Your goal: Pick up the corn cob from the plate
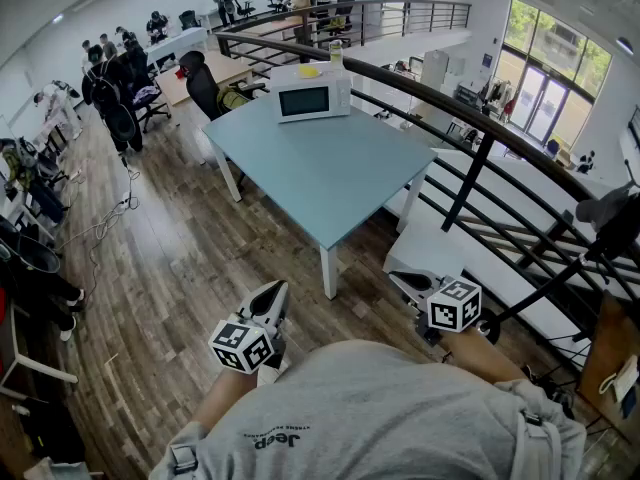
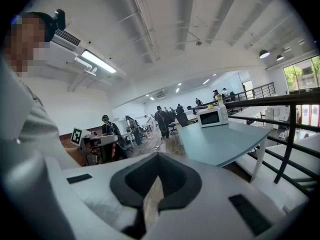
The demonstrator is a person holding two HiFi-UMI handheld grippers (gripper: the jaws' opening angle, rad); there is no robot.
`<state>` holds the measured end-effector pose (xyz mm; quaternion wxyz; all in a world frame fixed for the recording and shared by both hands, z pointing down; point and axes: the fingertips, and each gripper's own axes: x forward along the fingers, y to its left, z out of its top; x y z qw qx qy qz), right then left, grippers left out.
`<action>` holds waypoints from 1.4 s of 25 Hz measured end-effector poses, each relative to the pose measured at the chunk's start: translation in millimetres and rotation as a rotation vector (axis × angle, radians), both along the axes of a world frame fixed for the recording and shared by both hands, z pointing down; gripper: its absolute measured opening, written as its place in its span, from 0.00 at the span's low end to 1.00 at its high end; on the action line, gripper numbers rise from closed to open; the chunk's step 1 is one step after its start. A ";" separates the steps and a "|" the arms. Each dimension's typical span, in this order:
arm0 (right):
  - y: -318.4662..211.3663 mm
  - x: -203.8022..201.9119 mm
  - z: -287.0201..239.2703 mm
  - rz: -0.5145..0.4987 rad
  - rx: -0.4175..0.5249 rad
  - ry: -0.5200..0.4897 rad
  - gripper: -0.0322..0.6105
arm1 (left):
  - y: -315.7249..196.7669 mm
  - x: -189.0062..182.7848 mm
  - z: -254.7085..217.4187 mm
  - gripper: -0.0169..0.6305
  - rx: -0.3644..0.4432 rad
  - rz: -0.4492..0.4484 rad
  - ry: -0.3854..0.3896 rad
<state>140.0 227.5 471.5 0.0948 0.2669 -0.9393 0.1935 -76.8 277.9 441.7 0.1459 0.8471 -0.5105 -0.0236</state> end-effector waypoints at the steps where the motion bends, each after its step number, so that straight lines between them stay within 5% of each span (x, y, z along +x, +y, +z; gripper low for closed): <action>1: 0.1 0.8 -0.4 0.000 0.000 -0.001 0.07 | 0.2 0.5 -0.5 0.05 0.000 0.000 0.000; 22: -6.9 14.0 3.4 0.023 -0.037 -0.053 0.07 | -1.9 11.4 3.8 0.05 -0.009 -0.005 -0.008; 35: -16.0 78.7 -5.1 -0.006 -0.023 -0.066 0.07 | -9.1 81.7 -2.4 0.05 -0.002 -0.018 -0.019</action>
